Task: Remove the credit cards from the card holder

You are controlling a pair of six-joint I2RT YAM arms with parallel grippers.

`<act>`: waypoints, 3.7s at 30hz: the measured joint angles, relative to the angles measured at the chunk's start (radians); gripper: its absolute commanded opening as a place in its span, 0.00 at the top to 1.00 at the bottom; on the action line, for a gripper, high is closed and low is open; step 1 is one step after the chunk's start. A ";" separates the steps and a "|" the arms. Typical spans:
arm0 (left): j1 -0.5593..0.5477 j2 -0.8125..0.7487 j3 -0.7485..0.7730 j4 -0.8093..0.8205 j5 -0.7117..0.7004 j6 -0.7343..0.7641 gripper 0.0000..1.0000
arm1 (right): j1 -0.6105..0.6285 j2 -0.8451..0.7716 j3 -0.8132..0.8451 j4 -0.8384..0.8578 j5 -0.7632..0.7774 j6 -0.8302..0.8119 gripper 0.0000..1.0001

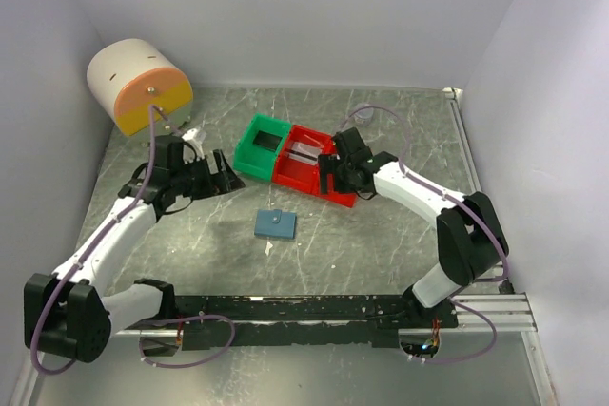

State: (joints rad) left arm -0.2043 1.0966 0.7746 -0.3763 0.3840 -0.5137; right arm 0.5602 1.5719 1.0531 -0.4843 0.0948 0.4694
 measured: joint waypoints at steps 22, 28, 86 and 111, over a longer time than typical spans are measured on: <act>-0.417 0.318 -0.031 0.129 -0.131 -0.114 0.04 | -0.230 -0.035 0.023 0.074 -0.242 -0.188 0.22; -0.433 0.285 -0.087 0.147 -0.232 -0.189 0.04 | -0.171 -0.173 -0.166 0.217 -0.384 -0.111 0.27; -0.433 -0.241 -0.236 0.000 -0.628 -0.440 0.04 | 0.036 -0.150 -0.279 0.511 -0.360 -0.225 0.35; -0.433 -0.432 -0.312 -0.183 -0.758 -0.615 0.04 | 0.352 0.221 -0.065 0.505 -0.204 -0.395 0.57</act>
State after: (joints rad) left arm -0.6369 0.6647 0.4622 -0.5598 -0.3740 -1.1290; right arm 0.9123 1.7927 0.9882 0.0208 -0.1097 0.0742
